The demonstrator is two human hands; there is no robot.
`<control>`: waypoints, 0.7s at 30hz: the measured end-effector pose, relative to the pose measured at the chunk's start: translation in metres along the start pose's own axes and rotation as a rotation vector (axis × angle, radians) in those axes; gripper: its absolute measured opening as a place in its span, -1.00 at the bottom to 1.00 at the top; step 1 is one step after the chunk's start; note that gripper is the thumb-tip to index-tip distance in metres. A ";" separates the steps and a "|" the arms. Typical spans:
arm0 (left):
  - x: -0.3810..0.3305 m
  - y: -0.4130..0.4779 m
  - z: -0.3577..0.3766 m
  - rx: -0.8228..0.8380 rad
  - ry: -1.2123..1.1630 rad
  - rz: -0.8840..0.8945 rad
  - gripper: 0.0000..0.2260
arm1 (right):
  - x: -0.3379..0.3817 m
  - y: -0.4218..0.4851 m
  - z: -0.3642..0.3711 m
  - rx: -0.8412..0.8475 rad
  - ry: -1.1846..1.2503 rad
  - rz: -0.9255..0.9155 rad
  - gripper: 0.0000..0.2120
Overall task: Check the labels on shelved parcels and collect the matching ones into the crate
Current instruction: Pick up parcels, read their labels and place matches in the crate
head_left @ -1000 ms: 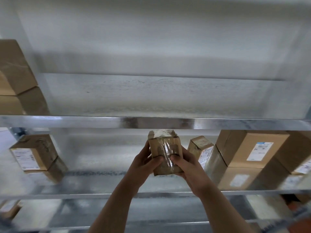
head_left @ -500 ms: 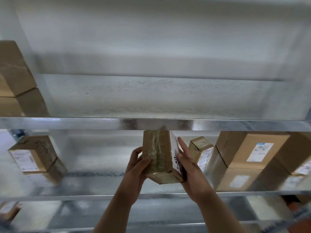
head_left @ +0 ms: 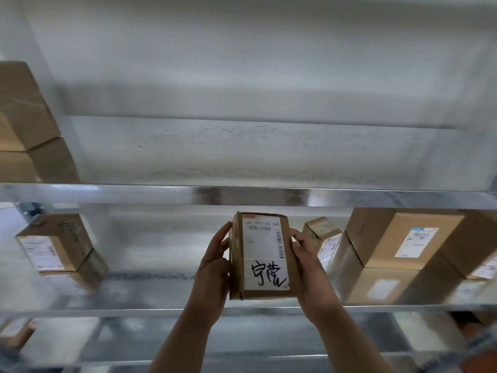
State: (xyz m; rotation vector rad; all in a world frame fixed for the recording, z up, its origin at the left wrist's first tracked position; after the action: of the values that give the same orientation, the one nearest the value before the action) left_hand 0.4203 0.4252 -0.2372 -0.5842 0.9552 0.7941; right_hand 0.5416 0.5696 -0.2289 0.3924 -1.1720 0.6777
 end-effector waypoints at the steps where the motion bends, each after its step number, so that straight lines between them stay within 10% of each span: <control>1: 0.000 0.000 0.004 -0.013 -0.006 -0.006 -0.49 | 0.002 -0.001 0.001 -0.014 -0.013 -0.033 -0.65; 21: -0.026 -0.040 0.019 -0.138 0.116 0.191 -0.39 | 0.003 -0.011 0.045 0.260 -0.091 0.019 -0.50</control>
State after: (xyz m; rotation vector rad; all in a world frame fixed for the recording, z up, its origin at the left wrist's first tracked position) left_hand 0.4525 0.4078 -0.2018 -0.6707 1.0791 1.0112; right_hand 0.5183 0.5348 -0.2092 0.6373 -1.1778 0.8389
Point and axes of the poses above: each hand's wrist, its own y-axis towards the middle knuckle, its own z-axis out of the palm, x = y × z, the point moved 4 cm from there along y, towards the middle knuckle, and after that the axes turned 11 degrees about -x, right-handed, at the moved point
